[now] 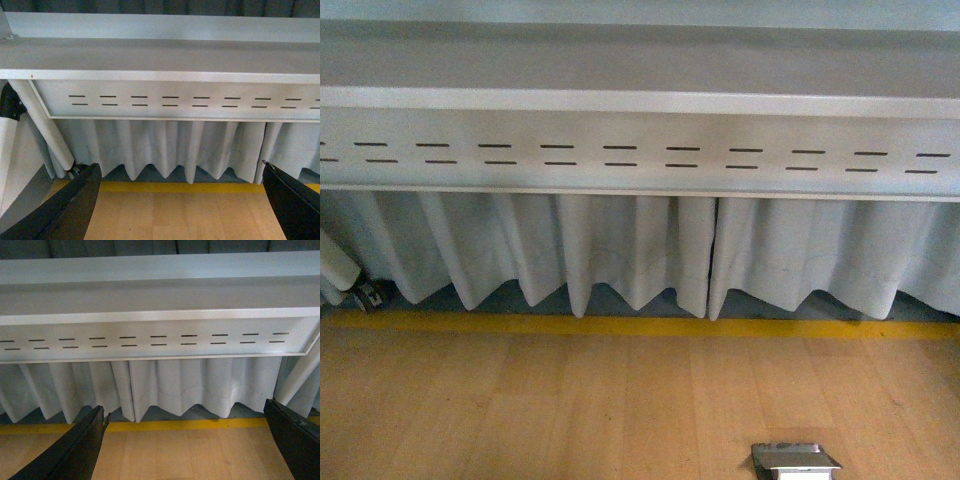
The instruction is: Open oven
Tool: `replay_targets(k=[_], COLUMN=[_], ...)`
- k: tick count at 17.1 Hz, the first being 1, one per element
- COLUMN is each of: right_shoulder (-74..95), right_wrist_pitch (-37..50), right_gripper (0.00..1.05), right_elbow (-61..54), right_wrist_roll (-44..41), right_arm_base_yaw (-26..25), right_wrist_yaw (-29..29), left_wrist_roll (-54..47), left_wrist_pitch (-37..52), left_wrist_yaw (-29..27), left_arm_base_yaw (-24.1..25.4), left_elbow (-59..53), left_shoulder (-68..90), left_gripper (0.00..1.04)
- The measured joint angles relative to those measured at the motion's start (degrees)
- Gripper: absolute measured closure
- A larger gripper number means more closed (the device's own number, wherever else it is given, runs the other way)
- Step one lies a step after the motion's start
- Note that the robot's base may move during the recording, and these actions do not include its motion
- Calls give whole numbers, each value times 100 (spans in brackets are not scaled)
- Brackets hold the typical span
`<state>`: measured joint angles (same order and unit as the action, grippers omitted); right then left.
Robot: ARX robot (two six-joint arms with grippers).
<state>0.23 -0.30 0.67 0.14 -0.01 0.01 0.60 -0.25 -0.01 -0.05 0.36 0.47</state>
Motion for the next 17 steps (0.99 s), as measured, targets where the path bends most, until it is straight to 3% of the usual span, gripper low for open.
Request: replay_targets(k=[17], right_shoulder=[0], right_wrist_pitch=[0], right_gripper=[6], right_elbow=[0], right_wrist_roll=[-2], right_arm_base_yaw=[0], right_wrist_yaw=[0], left_wrist_roll=[0], left_wrist_pitch=[0], left_wrist_yaw=[0], left_arm_base_yaw=[0], left_elbow=[0], left_shoulder=[0], left_gripper=[7])
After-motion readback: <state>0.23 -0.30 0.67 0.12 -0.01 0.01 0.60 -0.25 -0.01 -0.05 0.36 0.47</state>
